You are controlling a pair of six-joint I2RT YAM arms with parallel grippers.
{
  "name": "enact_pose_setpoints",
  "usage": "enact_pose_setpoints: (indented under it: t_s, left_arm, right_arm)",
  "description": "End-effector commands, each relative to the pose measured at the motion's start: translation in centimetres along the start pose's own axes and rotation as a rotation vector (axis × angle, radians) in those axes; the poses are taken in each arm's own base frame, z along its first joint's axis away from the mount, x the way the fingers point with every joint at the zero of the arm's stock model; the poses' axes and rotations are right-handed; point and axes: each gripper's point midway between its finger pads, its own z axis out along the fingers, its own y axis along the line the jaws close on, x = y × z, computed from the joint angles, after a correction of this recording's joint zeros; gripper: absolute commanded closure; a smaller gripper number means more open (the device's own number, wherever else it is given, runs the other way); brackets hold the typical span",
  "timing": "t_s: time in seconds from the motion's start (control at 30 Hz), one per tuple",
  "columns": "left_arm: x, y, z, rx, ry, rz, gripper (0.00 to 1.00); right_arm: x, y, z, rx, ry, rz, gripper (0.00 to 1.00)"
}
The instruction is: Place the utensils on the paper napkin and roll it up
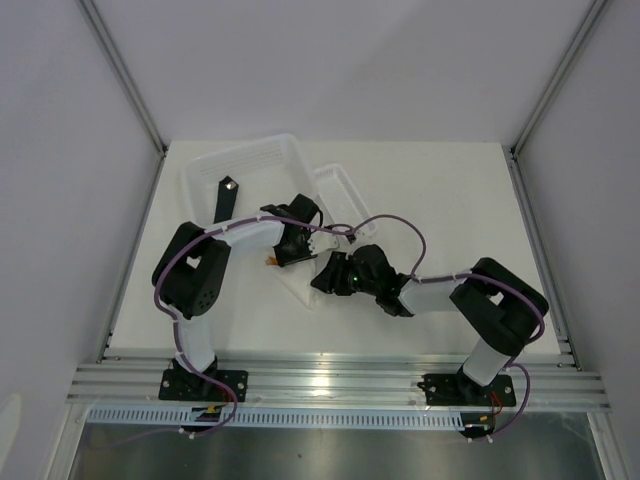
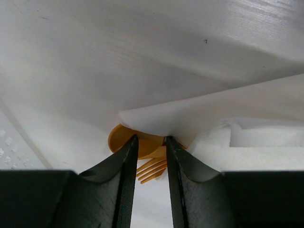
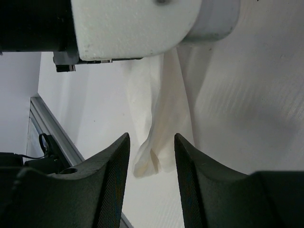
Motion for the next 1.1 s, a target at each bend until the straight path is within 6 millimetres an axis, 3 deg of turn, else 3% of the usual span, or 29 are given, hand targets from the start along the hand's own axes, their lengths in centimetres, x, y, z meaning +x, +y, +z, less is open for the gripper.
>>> enact_pose_setpoints:
  t_s: [0.0, 0.13, 0.2, 0.33, 0.43, 0.5, 0.63, 0.73, 0.9, 1.0, 1.07]
  left_arm:
    - [-0.8, 0.4, -0.2, -0.014, -0.010, -0.002, 0.67]
    - [-0.8, 0.4, -0.2, -0.011, -0.009, -0.002, 0.67]
    - [-0.8, 0.5, -0.1, -0.011, -0.005, -0.002, 0.67]
    - [-0.8, 0.5, -0.2, -0.016, -0.003, -0.007, 0.67]
    - [-0.7, 0.6, -0.4, -0.014, 0.002, -0.008, 0.67]
    - [-0.6, 1.4, -0.8, -0.046, 0.007, -0.009, 0.67]
    - [-1.2, 3.9, -3.6, -0.140, -0.050, -0.034, 0.66]
    - [-1.9, 4.5, -5.9, -0.166, -0.105, -0.042, 0.65]
    - [-1.7, 3.7, -7.5, -0.146, -0.127, -0.054, 0.65]
    - [-3.0, 1.8, -7.6, -0.069, -0.206, -0.026, 0.65]
    - [-3.2, 0.2, -6.7, -0.035, -0.206, 0.020, 0.65]
  right_arm:
    - [-0.8, 1.0, 0.9, -0.013, -0.026, 0.022, 0.54]
    - [-0.7, 1.0, 1.3, -0.016, -0.015, 0.020, 0.55]
    - [-0.7, 1.2, 1.7, -0.026, -0.011, 0.026, 0.60]
    - [-0.5, 0.7, 2.0, -0.016, -0.007, 0.060, 0.92]
    - [-0.4, -0.5, 2.0, 0.016, -0.013, 0.080, 1.00]
    - [-0.4, -1.3, 2.1, 0.042, -0.014, 0.089, 1.00]
    - [0.3, -3.0, 2.5, 0.072, 0.008, 0.158, 1.00]
    - [0.6, -3.4, 2.7, 0.065, 0.011, 0.184, 1.00]
    - [0.7, -3.8, 2.9, 0.075, 0.004, 0.213, 1.00]
    - [0.6, -4.1, 2.9, 0.077, -0.008, 0.237, 1.00]
    - [0.5, -3.9, 3.0, 0.066, -0.017, 0.252, 1.00]
